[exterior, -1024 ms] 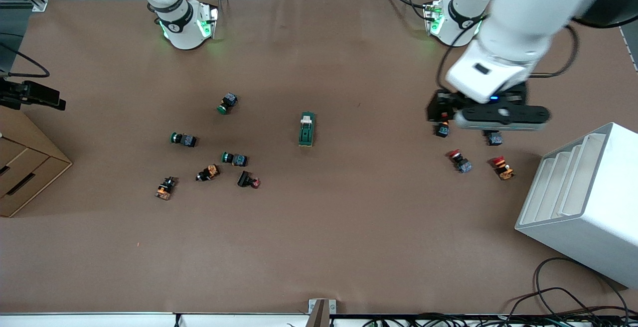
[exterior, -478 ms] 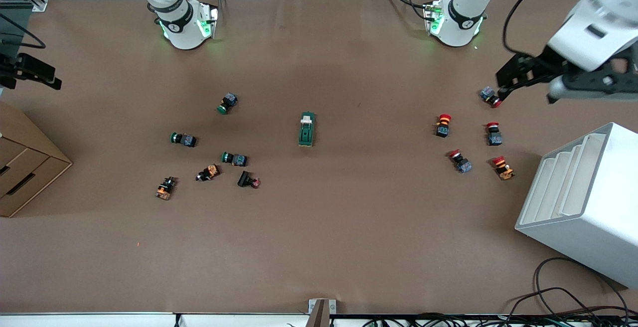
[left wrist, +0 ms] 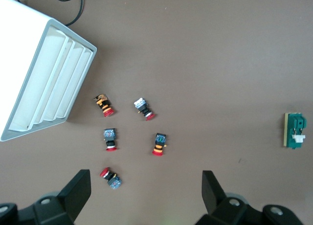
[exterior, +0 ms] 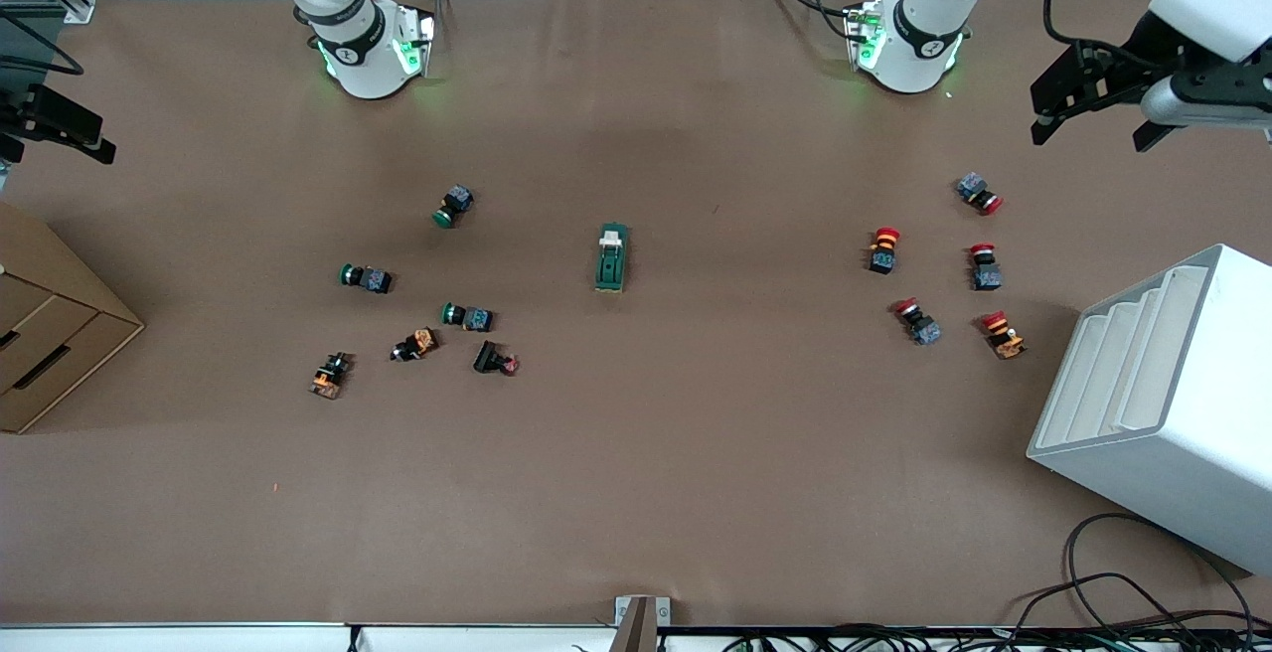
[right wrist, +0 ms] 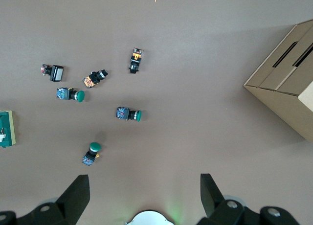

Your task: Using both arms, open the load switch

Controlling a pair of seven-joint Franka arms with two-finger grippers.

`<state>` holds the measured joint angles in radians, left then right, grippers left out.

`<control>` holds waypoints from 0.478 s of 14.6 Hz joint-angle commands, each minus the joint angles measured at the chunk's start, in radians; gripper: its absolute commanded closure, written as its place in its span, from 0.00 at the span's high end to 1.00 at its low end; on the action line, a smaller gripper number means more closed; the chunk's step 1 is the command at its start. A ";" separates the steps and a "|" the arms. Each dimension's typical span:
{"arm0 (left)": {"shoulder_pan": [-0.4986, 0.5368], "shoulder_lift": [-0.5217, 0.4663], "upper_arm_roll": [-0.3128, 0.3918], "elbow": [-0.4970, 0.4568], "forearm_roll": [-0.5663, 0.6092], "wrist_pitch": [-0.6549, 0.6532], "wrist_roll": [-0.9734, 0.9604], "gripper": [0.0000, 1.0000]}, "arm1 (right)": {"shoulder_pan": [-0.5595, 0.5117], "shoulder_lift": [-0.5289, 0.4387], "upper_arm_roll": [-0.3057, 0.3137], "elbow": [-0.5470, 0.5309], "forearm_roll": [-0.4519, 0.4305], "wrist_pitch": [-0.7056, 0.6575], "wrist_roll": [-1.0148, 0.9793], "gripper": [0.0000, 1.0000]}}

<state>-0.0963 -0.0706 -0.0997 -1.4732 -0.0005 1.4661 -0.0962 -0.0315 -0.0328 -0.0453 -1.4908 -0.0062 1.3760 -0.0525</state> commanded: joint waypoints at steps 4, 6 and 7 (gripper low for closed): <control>0.047 -0.052 0.000 -0.061 -0.024 -0.001 0.049 1.00 | 0.007 -0.035 -0.005 -0.037 0.026 0.001 0.006 1.00; 0.047 -0.052 0.000 -0.058 -0.021 0.003 0.056 1.00 | 0.007 -0.032 -0.005 -0.031 0.028 0.011 0.006 1.00; 0.047 -0.051 0.003 -0.058 -0.022 0.007 0.065 1.00 | 0.007 -0.032 -0.005 -0.029 0.028 0.011 0.006 1.00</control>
<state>-0.0557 -0.1003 -0.0974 -1.5137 -0.0050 1.4665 -0.0596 -0.0302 -0.0337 -0.0453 -1.4919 0.0097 1.3748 -0.0515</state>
